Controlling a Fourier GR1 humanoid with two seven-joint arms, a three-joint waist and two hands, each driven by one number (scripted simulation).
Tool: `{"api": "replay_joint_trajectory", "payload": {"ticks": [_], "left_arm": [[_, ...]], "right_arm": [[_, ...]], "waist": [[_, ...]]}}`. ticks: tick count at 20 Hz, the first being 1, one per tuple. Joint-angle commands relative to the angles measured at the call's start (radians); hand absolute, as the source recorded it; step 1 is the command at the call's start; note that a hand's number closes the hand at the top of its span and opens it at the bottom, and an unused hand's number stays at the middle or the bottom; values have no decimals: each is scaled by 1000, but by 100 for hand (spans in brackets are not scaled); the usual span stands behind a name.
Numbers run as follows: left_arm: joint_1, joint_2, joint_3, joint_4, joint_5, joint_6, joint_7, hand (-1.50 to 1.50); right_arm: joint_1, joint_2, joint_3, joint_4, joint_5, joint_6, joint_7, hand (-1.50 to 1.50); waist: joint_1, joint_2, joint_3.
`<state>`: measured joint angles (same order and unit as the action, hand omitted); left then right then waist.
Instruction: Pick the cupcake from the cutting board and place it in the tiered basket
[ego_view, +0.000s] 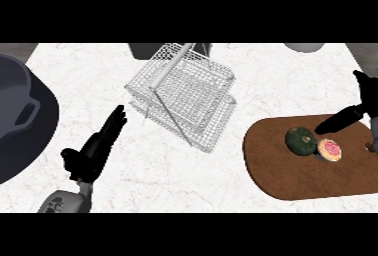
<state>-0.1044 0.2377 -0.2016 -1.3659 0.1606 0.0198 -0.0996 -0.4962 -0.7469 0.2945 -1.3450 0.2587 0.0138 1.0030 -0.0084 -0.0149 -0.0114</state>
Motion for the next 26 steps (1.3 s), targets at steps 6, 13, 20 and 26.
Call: {"api": "replay_joint_trajectory", "payload": {"ticks": [6, 13, 20, 26], "left_arm": [[-27, -23, 5, 41, -9, -1, -10, 0], [-37, -11, 14, 20, -6, -15, 20, 0], [26, -7, 11, -8, -15, -22, -17, 0], [1, 26, 53, 7, 7, -71, -20, 0]], "right_arm": [[-160, 10, 54, -198, -109, 237, 480, -150], [-73, -39, 80, -157, -15, 191, 463, -150], [-33, 7, 45, -102, -39, 160, 484, -150], [89, 30, 39, -138, 15, 111, 408, -150]], "waist": [[1, 7, 7], [5, 11, 9], [12, 9, 9], [3, 12, 11]]}}
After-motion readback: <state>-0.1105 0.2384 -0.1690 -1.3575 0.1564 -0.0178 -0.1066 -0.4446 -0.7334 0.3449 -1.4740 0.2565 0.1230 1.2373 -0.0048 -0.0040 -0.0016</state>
